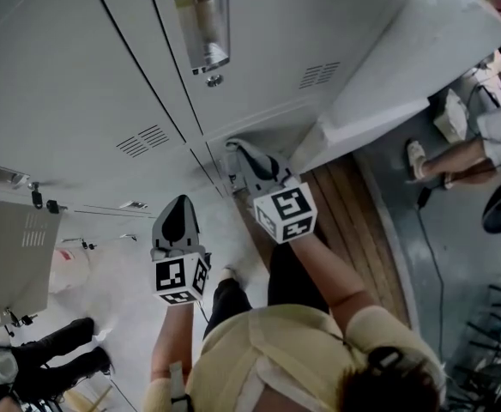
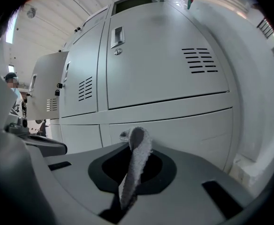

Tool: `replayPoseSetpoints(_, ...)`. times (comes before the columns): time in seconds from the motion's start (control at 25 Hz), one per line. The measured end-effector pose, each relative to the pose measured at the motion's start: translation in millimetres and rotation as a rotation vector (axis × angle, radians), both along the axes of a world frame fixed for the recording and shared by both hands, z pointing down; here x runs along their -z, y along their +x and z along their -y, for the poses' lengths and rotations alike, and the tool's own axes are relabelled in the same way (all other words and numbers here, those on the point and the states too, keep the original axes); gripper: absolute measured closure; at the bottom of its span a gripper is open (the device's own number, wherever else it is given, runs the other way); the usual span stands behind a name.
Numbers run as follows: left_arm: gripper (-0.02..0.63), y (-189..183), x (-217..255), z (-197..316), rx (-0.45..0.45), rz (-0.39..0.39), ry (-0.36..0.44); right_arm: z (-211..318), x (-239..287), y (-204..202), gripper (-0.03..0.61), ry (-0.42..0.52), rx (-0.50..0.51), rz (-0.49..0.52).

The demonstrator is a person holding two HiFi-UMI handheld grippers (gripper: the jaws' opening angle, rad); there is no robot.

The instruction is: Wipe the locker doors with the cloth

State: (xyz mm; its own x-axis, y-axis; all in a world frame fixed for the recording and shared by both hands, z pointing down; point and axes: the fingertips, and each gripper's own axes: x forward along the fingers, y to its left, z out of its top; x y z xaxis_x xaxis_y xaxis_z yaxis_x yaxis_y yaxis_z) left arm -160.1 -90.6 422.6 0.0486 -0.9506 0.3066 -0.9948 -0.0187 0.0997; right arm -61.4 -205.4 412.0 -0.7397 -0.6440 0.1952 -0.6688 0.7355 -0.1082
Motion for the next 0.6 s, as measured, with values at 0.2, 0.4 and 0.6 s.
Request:
replayPoseSetpoints(0.2,0.626,9.6,-3.5,16.1,-0.011,-0.008,0.004,14.2,-1.9,22.4,0.563,-0.002,-0.036,-0.011)
replayPoseSetpoints(0.4,0.626,23.4,-6.5,30.4,-0.036,-0.009,0.005,29.9,-10.2,48.4,0.563,0.013,-0.074,-0.037)
replayPoseSetpoints(0.6,0.626,38.9,-9.7,41.5,-0.055,-0.008,0.004,47.1,-14.0,74.1,0.563,0.019,-0.117,-0.045)
